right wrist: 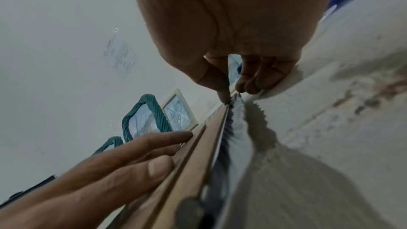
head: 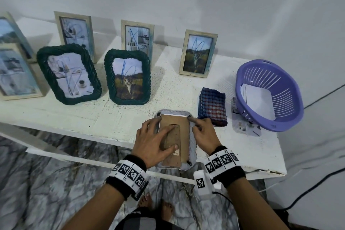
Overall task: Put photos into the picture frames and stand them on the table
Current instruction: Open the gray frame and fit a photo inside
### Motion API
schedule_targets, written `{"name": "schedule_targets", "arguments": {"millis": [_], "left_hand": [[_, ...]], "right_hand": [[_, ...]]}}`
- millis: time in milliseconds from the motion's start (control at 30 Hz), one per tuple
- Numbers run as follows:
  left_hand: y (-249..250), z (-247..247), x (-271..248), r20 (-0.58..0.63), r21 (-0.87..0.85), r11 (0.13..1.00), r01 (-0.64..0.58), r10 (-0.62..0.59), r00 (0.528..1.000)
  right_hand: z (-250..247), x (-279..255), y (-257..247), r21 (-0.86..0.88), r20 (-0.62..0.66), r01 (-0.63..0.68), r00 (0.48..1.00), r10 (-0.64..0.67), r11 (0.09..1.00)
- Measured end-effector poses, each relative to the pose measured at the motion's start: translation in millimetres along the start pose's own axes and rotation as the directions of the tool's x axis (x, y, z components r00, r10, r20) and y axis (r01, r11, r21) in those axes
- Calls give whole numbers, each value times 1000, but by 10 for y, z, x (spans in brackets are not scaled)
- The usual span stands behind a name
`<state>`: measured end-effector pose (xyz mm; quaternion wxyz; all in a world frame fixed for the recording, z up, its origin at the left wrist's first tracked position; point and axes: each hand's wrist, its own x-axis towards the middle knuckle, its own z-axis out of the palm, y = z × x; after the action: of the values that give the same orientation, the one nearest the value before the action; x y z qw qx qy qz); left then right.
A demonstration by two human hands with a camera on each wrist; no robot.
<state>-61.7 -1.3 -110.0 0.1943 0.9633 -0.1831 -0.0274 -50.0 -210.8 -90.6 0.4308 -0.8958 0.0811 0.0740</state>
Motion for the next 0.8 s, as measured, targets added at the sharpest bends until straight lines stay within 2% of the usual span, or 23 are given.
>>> {"name": "schedule_targets", "arguments": {"millis": [167,267,400,467,567,700,800], "left_hand": [[4,-24,-3,40,1,1000,11,-11,999],[-15,-34,-12,36,-32,999,-7,8,999],[-49,-88,16,-20,-193,981,0,-4,1000],[-86,-103,80,-58,-247,968,40,-56,997],[-140,-120,190,-41,-232,966,116,-129,991],[-173,-93,268,32,-229,966,116,-112,993],[-169,-81,289,36,-278,952,126,-121,992]], "right_hand": [[30,-30,24,-18,-44,31,999,-32,999],[62,-124,8,-41,-77,98,992,-101,994],[124,-249,12,-239,-83,162,979,-186,958],[140,-272,10,-278,-97,157,977,-191,948],[159,-284,0,-312,-113,150,975,-193,938],[174,-296,-1,-322,-115,141,976,-186,936],[188,-296,1,-331,-124,139,974,-189,933]]}}
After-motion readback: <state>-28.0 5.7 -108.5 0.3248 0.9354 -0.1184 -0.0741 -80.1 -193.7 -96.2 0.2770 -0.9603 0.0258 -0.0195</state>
